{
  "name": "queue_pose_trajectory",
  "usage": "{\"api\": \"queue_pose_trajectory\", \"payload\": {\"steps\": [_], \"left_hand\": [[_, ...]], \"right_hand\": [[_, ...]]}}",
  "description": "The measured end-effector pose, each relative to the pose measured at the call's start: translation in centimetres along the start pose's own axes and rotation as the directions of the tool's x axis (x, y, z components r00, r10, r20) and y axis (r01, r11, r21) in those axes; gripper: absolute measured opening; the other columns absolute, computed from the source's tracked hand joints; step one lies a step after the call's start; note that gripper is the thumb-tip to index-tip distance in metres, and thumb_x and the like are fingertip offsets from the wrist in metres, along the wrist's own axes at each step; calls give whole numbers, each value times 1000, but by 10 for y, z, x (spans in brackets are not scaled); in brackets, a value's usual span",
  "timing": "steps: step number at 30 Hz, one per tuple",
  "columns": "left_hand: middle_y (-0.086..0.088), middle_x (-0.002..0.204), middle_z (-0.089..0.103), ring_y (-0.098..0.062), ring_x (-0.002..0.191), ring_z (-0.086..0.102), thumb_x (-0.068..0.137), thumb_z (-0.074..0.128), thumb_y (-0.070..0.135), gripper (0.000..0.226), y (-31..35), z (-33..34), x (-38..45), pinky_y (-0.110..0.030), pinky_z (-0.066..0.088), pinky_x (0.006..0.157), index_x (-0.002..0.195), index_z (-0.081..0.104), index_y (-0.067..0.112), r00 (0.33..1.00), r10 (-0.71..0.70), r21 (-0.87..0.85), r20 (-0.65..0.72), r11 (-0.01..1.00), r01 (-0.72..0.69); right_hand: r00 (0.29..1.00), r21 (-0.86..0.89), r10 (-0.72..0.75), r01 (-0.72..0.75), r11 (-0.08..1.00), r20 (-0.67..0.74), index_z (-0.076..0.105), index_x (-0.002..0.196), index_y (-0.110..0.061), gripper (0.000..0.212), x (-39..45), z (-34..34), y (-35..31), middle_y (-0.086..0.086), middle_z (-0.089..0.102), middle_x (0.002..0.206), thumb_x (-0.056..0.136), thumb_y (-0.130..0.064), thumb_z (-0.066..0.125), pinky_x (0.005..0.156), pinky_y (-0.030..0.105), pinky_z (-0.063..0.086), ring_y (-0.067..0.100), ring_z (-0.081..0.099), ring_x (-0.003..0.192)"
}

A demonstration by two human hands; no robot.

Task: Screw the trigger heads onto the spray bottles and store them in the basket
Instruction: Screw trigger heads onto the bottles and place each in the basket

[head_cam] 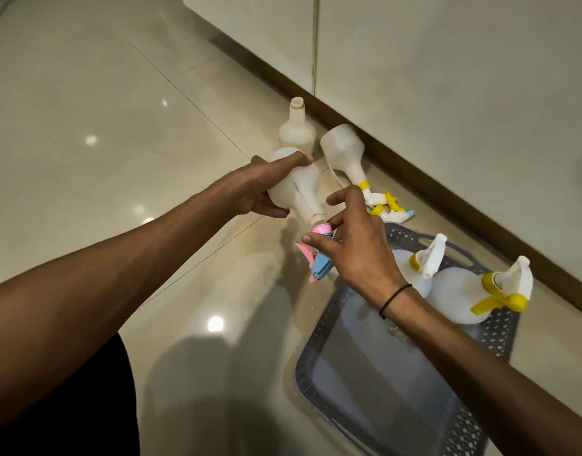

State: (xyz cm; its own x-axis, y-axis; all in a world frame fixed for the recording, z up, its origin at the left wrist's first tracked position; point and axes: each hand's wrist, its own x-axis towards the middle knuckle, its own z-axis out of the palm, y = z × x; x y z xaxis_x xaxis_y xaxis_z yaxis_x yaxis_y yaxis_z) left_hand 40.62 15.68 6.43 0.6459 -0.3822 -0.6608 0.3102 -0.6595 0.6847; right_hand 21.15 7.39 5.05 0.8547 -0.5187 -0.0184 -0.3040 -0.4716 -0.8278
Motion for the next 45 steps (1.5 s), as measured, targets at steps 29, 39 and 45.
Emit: {"api": "queue_pose_trajectory", "payload": {"steps": [29,39,45], "left_hand": [[-15,155,54,-35,122,72,92,81,25,55,-16,9,0,-47,66,84,135,46,21,911,345,-566,225,807,-166],[-8,144,56,-34,132,66,68,100,19,85,-17,-16,9,-55,61,97,133,46,26,708,541,-585,454,780,-221],[-7,142,63,-38,133,65,75,94,44,76,-3,-42,11,-62,59,97,140,59,25,740,427,-485,520,861,-157]], "right_hand": [[895,871,431,-119,477,-114,62,107,-3,23,-7,12,17,2,72,63,90,-8,78,47,29,52,16,68,56],[890,962,420,-248,117,178,56,88,-3,14,4,-3,18,10,56,77,101,-7,61,114,65,42,25,62,79],[917,941,398,-117,317,-20,59,97,3,10,0,3,18,11,64,69,95,0,68,68,38,60,28,63,68]]}}
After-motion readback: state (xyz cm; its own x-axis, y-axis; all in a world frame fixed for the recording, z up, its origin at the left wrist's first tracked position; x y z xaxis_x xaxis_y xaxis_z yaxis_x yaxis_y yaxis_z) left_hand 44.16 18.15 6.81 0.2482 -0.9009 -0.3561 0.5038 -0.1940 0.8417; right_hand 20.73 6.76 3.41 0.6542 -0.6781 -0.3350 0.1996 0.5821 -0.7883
